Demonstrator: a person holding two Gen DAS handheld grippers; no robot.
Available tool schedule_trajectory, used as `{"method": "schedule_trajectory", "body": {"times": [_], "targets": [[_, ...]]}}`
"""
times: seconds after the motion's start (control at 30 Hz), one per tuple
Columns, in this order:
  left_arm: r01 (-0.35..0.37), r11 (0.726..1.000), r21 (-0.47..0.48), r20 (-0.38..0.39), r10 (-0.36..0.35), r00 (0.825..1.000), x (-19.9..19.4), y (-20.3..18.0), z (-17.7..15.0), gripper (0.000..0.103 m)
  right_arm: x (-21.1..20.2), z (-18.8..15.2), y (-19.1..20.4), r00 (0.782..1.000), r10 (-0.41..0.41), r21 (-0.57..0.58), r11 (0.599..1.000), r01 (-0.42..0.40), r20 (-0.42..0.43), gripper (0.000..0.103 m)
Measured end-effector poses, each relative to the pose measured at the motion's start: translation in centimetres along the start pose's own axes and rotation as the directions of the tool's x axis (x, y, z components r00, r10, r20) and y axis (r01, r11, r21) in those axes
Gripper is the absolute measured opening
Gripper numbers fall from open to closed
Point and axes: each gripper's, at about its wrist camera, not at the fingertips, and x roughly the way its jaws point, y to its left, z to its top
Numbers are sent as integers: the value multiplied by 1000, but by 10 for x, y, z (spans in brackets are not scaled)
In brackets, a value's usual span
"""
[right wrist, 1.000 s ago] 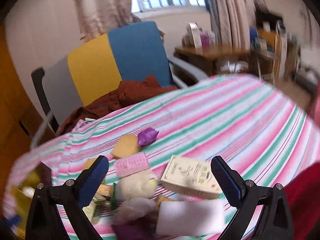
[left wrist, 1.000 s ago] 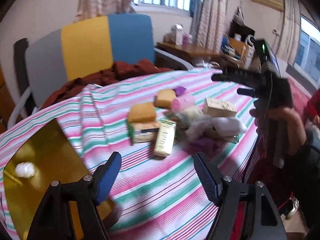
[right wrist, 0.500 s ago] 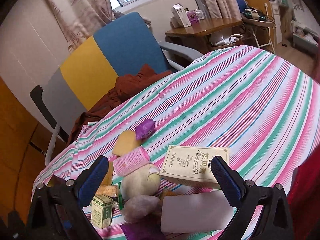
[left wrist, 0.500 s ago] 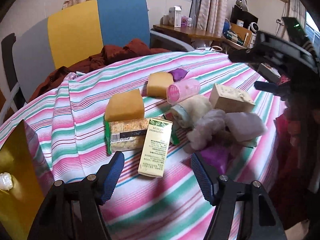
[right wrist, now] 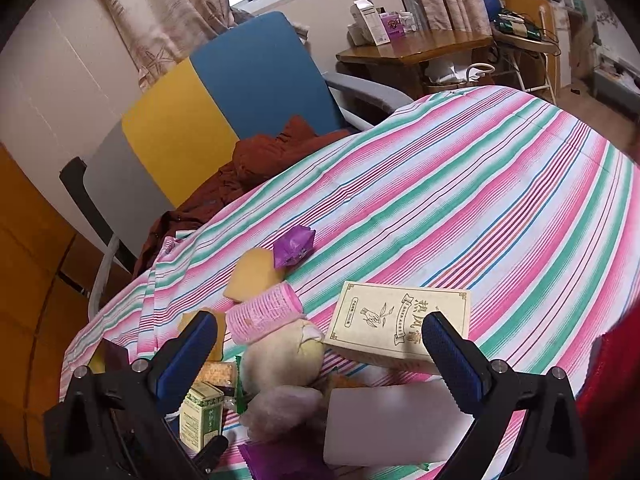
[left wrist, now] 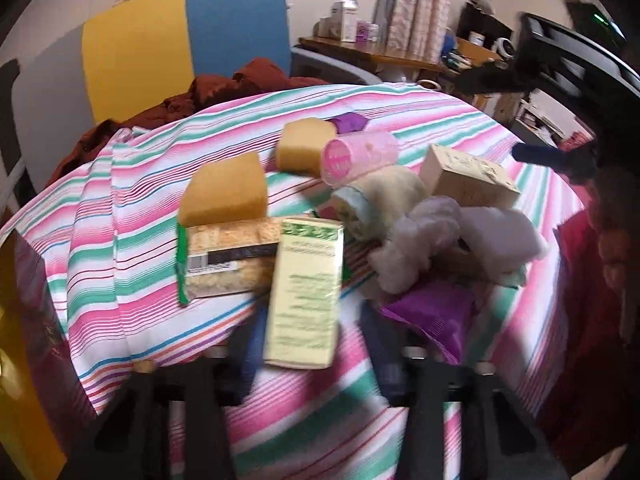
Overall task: Organize objects
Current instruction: 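Move both tools back to the item pile, left tool toward the green-labelled box, then grasp the green-labelled box with the left tool while the right tool grasps the purple sachet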
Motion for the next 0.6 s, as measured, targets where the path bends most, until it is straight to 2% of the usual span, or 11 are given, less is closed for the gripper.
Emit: {"method": "schedule_trajectory", "body": {"times": [0.07,0.23,0.3,0.33,0.37,0.6], "targets": [[5,1000,19,1,-6,1000,-1,-4,-3,33,0,0,1,1000,-3,-9,1000,3,0,103],[21,1000,-18,12,-21,1000,-7,-3,-10,33,3,-2,6,1000,-15,-34,999,14,-12,103],[42,999,-25,19,-41,999,-10,-3,-11,38,5,-3,8,1000,-21,-43,999,20,-19,103],[38,999,-25,27,-37,999,-11,-3,-11,48,6,-3,8,1000,-22,-46,999,21,-21,103],[32,999,-27,37,-30,999,-11,-3,-11,51,6,-3,8,999,-26,-49,998,25,-23,103],[32,999,-27,53,-31,998,0,2,-12,52,11,-5,13,998,-52,-76,996,50,-31,103]]}}
